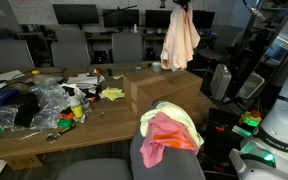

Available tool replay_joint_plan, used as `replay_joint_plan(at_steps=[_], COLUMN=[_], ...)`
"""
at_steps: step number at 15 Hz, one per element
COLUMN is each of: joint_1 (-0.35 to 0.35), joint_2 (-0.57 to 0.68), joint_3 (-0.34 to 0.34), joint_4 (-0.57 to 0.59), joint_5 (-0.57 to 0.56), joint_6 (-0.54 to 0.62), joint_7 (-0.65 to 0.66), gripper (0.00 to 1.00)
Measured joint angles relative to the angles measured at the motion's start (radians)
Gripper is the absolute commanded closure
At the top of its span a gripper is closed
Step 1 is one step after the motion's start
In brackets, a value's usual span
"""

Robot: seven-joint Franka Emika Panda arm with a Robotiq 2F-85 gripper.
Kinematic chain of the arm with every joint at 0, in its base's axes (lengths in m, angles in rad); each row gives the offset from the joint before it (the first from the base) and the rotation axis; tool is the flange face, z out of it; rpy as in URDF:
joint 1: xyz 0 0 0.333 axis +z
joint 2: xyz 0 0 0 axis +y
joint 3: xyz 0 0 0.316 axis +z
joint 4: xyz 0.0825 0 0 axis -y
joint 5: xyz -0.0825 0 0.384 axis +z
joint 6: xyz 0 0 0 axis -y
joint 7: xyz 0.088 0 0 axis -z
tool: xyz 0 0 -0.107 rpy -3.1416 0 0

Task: Hang the shirts that are on the box on the back of the chair

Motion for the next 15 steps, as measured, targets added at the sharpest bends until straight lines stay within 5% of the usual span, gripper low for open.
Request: replay_joint_plan(at_steps=[15], joint_1=[0.132], joint_2=[-0.048], joint_3=[-0.024], joint_4=[0.034], joint_5=[0.281], joint_6=[0.003], joint_7=[-0.713], gripper=[0.99])
